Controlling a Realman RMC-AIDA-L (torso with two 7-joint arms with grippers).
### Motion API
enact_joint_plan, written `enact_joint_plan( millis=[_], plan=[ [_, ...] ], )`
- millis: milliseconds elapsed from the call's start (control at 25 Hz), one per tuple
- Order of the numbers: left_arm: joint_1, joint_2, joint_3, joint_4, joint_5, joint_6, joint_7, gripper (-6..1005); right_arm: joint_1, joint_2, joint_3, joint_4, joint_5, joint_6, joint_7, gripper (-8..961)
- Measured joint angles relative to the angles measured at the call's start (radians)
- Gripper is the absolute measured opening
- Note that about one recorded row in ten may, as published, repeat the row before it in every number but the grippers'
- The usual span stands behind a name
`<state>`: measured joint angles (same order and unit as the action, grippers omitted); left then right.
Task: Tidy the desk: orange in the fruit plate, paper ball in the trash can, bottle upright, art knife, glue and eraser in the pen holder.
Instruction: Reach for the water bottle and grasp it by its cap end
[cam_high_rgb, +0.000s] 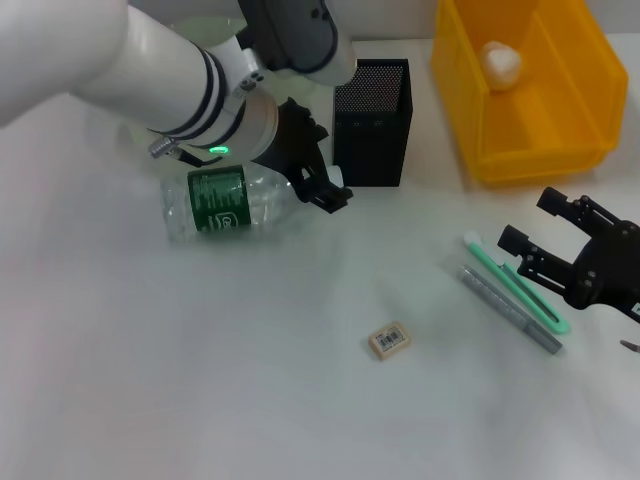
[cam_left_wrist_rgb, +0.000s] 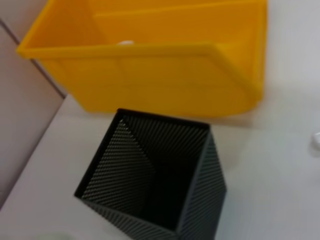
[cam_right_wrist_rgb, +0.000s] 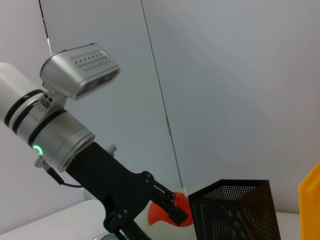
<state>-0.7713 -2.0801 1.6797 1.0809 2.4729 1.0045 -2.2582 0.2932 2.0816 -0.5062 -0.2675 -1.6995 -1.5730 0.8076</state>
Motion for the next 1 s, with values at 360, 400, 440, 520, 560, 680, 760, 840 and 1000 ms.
enact_joint_plan(
  millis=[360, 400, 440, 520, 560, 680, 760, 840, 1000],
  plan=[
    [-0.001, 0.0, 0.046, -0.012, 0.024, -0.037, -0.023, 830, -0.002, 0.0, 0.0, 0.018, 0.002, 0.001, -0.021, 791],
    [0.0, 0.0, 0.06, -0.012, 0.024, -0.048, -0.024, 830, -0.002, 0.0, 0.0, 0.019, 0.003, 0.001, -0.022, 791],
    [0.0, 0.0, 0.06, -0.012, 0.024, -0.048, -0.024, 830, -0.002, 0.0, 0.0, 0.019, 0.003, 0.001, -0.022, 791],
    [0.0, 0.0, 0.075, -0.02, 0.024, -0.055, -0.024, 830, -0.002, 0.0, 0.0, 0.019, 0.003, 0.001, -0.022, 791],
    [0.0, 0.0, 0.078, -0.022, 0.025, -0.055, -0.024, 830, -0.002, 0.0, 0.0, 0.021, 0.002, 0.001, -0.022, 791],
    [0.0, 0.0, 0.095, -0.025, 0.023, -0.061, -0.025, 829, -0.004, 0.0, 0.0, 0.022, 0.003, 0.001, -0.022, 791],
    [0.001, 0.0, 0.099, -0.026, 0.023, -0.063, -0.026, 829, -0.004, 0.0, 0.0, 0.022, 0.003, 0.001, -0.022, 790],
    [0.002, 0.0, 0.111, -0.032, 0.022, -0.072, -0.027, 828, -0.005, 0.0, 0.0, 0.022, 0.003, 0.001, -0.022, 790],
    [0.001, 0.0, 0.119, -0.059, 0.021, -0.099, -0.028, 826, -0.005, 0.0, 0.0, 0.022, 0.003, 0.002, -0.023, 790]
  ],
)
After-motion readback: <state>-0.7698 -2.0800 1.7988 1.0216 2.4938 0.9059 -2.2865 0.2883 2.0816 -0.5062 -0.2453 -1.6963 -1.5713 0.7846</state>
